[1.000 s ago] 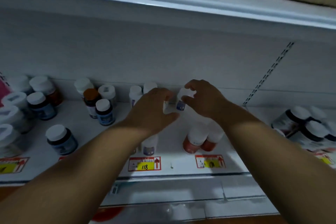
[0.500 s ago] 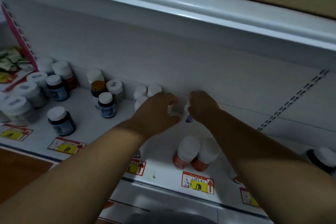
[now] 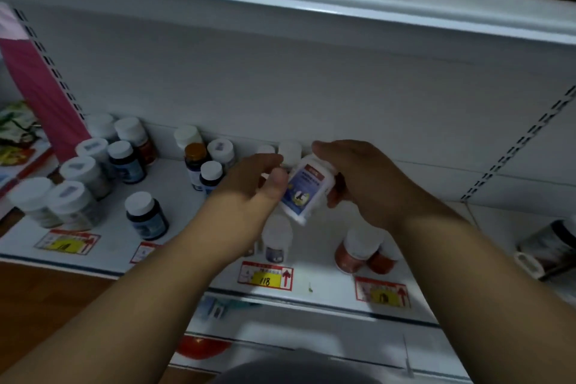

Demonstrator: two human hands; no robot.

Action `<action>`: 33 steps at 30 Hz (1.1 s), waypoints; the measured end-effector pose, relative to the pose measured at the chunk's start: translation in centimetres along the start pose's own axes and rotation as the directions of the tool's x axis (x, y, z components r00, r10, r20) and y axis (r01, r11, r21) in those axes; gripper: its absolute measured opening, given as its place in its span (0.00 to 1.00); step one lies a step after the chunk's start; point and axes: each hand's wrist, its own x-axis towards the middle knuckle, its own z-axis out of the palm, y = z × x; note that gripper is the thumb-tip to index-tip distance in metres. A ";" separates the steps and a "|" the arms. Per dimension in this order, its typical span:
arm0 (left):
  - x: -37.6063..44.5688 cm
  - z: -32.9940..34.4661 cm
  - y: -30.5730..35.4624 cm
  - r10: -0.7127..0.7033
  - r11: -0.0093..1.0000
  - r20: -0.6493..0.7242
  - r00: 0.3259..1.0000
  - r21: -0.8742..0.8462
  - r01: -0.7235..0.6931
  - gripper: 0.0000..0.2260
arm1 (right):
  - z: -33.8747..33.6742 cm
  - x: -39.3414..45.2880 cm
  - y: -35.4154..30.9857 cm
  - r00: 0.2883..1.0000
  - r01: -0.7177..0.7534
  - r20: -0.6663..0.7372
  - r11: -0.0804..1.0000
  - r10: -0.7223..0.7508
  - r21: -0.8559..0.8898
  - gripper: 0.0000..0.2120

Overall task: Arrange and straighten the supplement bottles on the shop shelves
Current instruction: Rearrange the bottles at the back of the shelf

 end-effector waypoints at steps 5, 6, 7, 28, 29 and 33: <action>-3.8 -4.8 -0.5 0.055 0.998 0.179 0.982 -0.039 -0.049 0.46 | 6.6 -2.3 -1.8 0.997 -0.047 0.065 0.984 0.037 0.171 0.15; -4.2 -5.7 -0.8 0.045 0.999 0.189 0.981 -0.012 -0.044 0.46 | 7.7 -2.7 -1.9 0.997 -0.042 0.067 0.982 0.030 0.185 0.15; -4.7 -6.5 -1.2 0.038 0.999 0.203 0.978 0.016 -0.042 0.45 | 8.6 -2.9 -2.0 0.997 -0.032 0.068 0.982 0.019 0.187 0.14; -4.6 -8.3 -6.7 0.030 0.985 0.225 0.974 0.162 -0.067 0.24 | 7.5 -3.5 -1.0 0.912 -0.057 -0.330 0.723 -0.243 -0.688 0.09; -4.3 -7.7 -6.6 0.058 0.977 0.246 0.967 0.184 -0.106 0.25 | 7.1 -3.8 -0.5 0.907 -0.078 -0.348 0.714 -0.239 -0.696 0.09; -3.3 -5.4 -5.7 0.169 0.951 0.311 0.935 0.198 -0.238 0.28 | 6.0 -4.5 1.0 0.925 -0.151 -0.328 0.606 -0.192 -0.781 0.13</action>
